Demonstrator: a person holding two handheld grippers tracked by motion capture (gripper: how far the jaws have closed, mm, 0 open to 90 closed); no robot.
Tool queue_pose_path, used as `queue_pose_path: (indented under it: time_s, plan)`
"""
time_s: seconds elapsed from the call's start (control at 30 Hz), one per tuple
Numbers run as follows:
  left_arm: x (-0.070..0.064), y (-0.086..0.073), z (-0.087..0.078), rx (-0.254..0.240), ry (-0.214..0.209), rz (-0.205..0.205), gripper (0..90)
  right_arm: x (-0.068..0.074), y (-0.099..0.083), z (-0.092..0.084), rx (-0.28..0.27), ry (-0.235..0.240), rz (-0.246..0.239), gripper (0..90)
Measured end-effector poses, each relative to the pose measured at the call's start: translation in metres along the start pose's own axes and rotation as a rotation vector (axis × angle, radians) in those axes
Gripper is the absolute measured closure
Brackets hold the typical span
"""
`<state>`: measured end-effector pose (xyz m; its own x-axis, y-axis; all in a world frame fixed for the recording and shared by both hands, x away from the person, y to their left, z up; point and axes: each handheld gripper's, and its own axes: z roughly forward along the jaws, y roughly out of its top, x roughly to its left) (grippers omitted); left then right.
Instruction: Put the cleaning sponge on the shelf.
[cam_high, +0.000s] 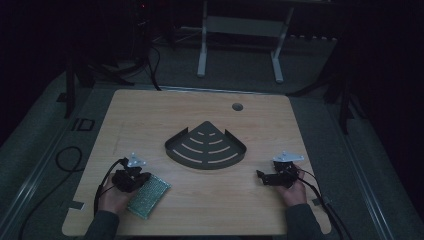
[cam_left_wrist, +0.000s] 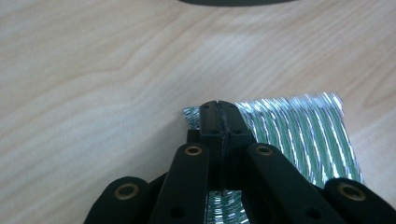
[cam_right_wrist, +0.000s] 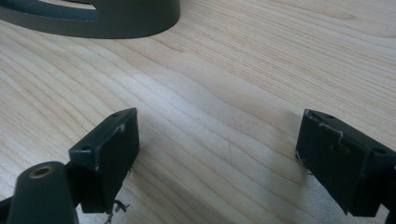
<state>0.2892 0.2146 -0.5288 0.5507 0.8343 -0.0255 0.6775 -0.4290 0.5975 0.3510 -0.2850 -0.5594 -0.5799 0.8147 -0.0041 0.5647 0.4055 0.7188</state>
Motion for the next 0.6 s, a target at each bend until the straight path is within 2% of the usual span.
queue_pose_path:
  time_s: [0.3,0.6]
  plan:
    - [0.005,0.026,0.020,-0.006,0.011,0.027,90.0,0.000,0.000,0.000,-0.001,-0.001,-0.001,13.1]
    - [0.006,0.048,0.036,-0.012,0.007,0.025,90.0,0.000,0.000,0.000,0.000,-0.001,0.000,13.1]
